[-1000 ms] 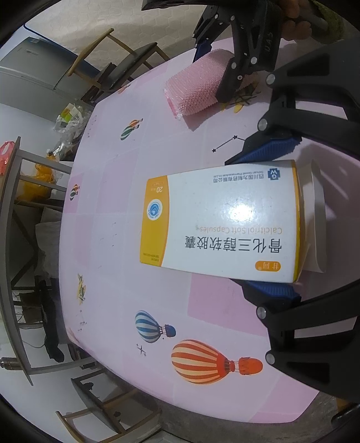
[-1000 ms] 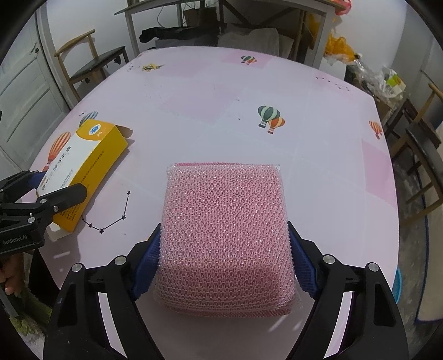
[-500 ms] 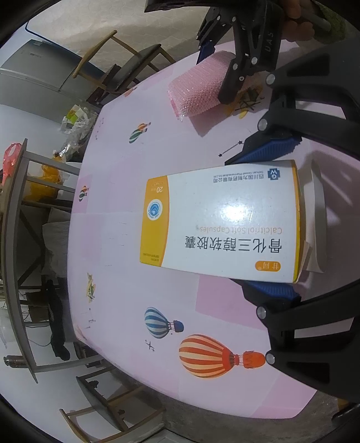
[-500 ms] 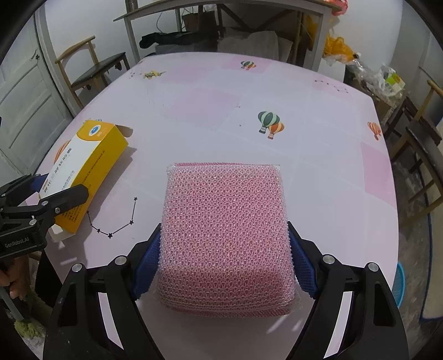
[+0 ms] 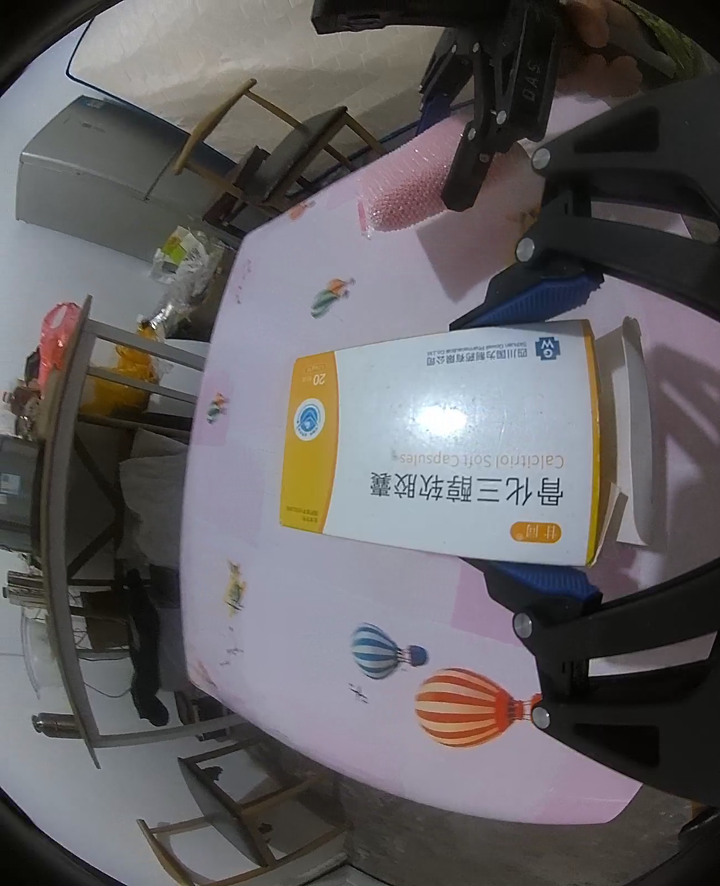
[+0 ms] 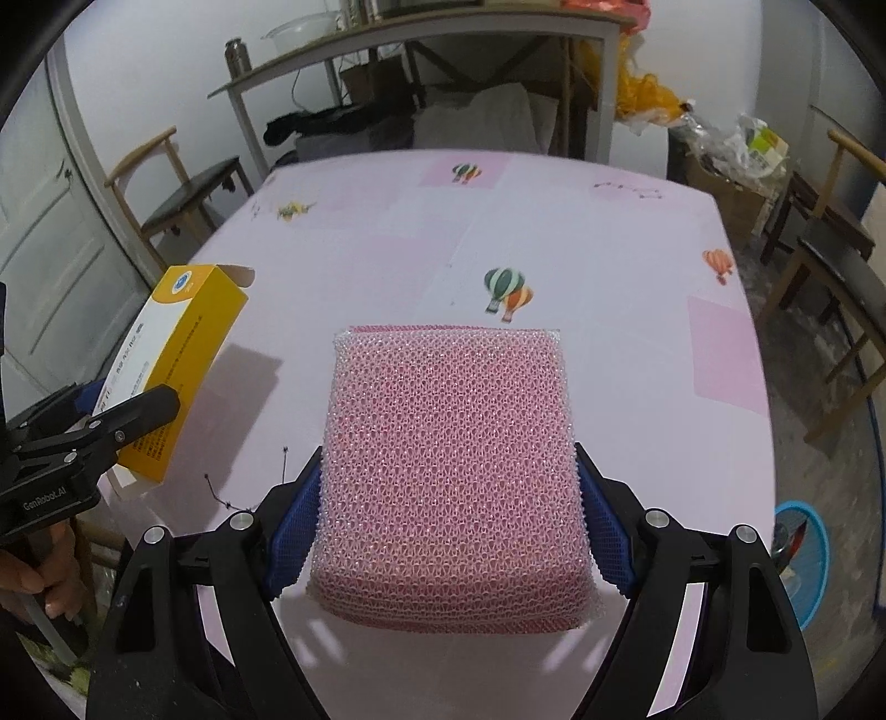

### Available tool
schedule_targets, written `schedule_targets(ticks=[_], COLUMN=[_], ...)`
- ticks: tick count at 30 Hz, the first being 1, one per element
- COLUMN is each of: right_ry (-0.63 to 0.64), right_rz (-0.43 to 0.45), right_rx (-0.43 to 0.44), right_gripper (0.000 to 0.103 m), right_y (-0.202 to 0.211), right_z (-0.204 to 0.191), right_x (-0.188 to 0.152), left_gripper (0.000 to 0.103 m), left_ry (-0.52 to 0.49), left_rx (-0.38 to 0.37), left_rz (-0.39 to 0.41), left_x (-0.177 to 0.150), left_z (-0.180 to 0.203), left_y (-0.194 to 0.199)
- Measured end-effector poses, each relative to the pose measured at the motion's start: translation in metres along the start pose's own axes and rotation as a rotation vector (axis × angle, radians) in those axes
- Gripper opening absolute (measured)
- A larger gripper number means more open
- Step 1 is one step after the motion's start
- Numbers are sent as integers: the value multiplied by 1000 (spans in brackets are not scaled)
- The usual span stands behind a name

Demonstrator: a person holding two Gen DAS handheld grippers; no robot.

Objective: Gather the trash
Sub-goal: 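Carry the medicine box and pink sponge with both tools over the wastebasket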

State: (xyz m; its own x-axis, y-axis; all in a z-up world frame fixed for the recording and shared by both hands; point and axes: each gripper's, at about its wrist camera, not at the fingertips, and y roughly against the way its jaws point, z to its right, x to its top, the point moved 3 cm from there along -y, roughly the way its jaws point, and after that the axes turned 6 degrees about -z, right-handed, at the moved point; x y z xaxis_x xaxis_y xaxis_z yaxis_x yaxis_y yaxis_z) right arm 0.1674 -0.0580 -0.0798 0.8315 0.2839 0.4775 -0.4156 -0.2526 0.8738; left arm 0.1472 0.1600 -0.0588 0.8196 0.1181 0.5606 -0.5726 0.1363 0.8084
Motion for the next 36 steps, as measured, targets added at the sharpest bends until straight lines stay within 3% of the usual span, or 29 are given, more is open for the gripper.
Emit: schedule_targets(ticks=[14,36], right_ry=[-125,-317], right_rz=[85,175], right_rx=[-6,-45], right_gripper=[77,77], right_y=[45,95], right_z=[38,119], right_x=[-6,-37], left_gripper=[69,69], left_ry=[-58,-157], left_rx=[-71,-160], left_rz=[72,78], left_x=[26,37], left_z=[47,130], left_y=[23,32])
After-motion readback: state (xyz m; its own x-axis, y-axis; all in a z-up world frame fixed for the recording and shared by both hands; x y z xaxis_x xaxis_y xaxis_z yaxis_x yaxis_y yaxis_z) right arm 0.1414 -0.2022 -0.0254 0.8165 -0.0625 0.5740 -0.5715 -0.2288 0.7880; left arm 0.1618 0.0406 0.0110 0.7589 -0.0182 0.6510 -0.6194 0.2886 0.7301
